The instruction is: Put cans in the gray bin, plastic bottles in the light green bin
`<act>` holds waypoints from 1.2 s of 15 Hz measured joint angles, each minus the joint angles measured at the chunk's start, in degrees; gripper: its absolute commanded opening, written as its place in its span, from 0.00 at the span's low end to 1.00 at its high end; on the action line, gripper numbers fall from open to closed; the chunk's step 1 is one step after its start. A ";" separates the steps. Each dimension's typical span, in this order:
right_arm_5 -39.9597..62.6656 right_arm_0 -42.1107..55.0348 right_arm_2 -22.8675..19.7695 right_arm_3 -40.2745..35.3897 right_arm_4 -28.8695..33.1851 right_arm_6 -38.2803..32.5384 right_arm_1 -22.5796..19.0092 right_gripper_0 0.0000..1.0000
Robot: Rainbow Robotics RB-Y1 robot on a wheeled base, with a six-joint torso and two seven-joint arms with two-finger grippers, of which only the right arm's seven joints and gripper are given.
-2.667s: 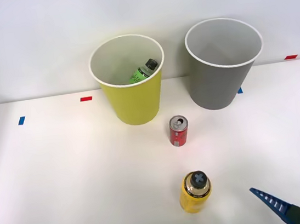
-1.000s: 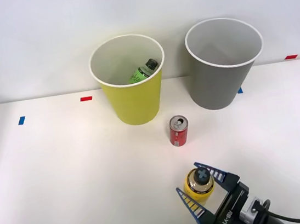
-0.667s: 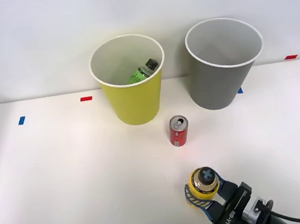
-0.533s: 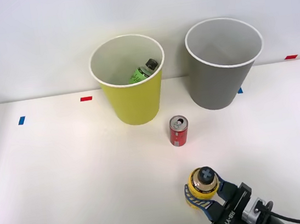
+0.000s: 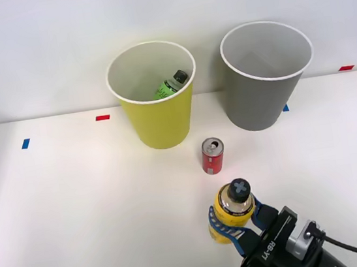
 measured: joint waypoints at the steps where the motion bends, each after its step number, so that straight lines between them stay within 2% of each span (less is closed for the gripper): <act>1: 2.34 0.01 -0.70 -2.04 -0.14 -0.27 0.12 0.00; 4: 14.25 -0.48 -4.42 -10.57 -0.89 -1.11 1.52 0.00; 6: 19.24 -2.48 -6.92 -14.16 -1.96 -2.16 4.02 0.00; 10: 22.23 -9.31 -7.97 -14.51 -6.68 -3.32 9.68 0.00; 14: 34.39 -17.80 -12.16 -14.63 -7.26 -3.42 16.64 0.00; 18: 47.35 -25.88 -17.35 -14.57 -7.57 -4.24 21.20 0.00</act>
